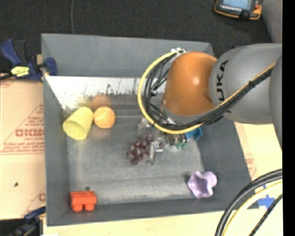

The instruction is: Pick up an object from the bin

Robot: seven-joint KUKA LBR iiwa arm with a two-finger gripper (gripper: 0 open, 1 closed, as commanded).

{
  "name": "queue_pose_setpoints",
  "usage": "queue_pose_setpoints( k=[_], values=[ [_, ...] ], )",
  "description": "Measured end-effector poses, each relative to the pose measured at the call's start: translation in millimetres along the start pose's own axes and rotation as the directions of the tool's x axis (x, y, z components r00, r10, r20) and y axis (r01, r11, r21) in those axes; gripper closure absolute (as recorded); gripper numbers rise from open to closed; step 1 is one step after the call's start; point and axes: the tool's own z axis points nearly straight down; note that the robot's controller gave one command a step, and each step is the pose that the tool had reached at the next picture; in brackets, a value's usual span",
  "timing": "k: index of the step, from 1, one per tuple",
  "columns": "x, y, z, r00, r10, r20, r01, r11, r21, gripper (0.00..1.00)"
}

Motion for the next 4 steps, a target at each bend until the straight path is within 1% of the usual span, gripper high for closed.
queue_pose_setpoints(
  k=[1,2,3,4],
  values=[
    [-6.6,-3,5,1.0,-0.022,0.005,0.022,1.0,0.0,0.0],
    [-9.0,-17,39,0.987,-0.158,0.0,0.158,0.987,0.001,0.0],
    [-19.8,-4,33,0.973,-0.232,0.009,0.232,0.973,0.001,1.0],
    [-19.8,-3,33,0.973,-0.232,0.009,0.232,0.973,0.001,1.0]
  ],
)
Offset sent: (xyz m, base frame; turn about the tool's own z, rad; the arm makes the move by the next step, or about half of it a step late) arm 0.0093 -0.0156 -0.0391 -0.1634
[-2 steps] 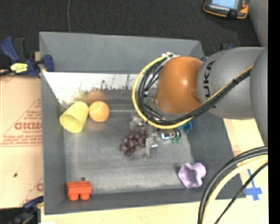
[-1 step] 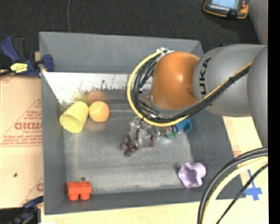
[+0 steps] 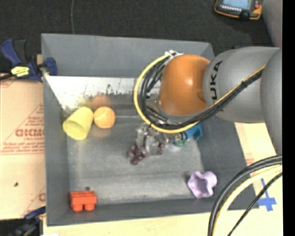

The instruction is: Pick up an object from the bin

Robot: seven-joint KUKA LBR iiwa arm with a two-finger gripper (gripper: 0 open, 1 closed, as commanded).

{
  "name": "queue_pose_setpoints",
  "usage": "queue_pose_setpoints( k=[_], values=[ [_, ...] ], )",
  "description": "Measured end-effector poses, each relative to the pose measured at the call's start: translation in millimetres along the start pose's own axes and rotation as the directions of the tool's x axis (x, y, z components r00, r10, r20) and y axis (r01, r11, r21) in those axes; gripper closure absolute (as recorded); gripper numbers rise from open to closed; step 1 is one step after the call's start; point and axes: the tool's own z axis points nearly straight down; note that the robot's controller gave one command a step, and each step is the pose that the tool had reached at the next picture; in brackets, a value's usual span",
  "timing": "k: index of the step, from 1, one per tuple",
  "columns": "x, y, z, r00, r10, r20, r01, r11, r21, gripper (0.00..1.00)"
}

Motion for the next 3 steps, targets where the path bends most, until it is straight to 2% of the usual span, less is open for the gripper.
queue_pose_setpoints(
  k=[1,2,3],
  values=[
    [-13.7,-5,-41,1.0,-0.005,0.006,0.005,1.0,0.002,0.0],
    [-13.0,-5,-40,1.0,-0.004,0.004,0.004,1.0,0.001,0.0],
    [-5.8,-11,16,0.978,-0.209,0.005,0.209,0.978,0.003,0.0]
  ],
)
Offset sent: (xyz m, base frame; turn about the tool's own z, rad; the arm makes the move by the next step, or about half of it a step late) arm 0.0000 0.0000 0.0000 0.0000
